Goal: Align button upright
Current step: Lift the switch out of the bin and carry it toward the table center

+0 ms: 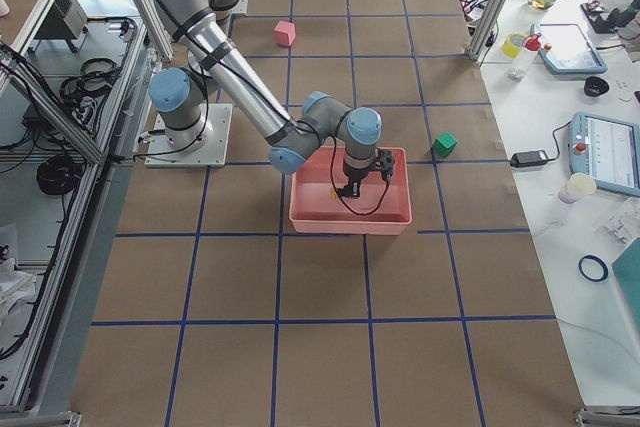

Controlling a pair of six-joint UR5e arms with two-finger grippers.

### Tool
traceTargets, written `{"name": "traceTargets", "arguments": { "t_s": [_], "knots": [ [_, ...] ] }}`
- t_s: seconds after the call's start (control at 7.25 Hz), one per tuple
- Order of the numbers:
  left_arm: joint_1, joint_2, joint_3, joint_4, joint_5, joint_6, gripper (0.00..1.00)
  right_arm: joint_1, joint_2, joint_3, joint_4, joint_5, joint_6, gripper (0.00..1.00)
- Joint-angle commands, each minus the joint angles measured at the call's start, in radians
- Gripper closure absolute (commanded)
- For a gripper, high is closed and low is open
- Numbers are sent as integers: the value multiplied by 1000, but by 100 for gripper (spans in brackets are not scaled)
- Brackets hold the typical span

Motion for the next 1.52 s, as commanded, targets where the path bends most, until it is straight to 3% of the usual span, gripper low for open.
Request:
{"name": "traceTargets", "arguments": {
  "t_s": [0.0,0.41,0.69,0.97,1.38],
  "knots": [
    [1,0,1,0,0,1,0,0,-26,-31,22,4,-12,100],
    [1,0,3,2,0,1,0,9,-84,-107,133,19,2,100],
    [1,0,3,0,0,1,0,56,-113,-246,290,23,36,100],
    [1,0,3,0,2,4,0,174,-138,-356,413,20,132,100],
    [1,2,3,0,2,4,0,487,-140,-362,425,18,488,100]
  ]
}}
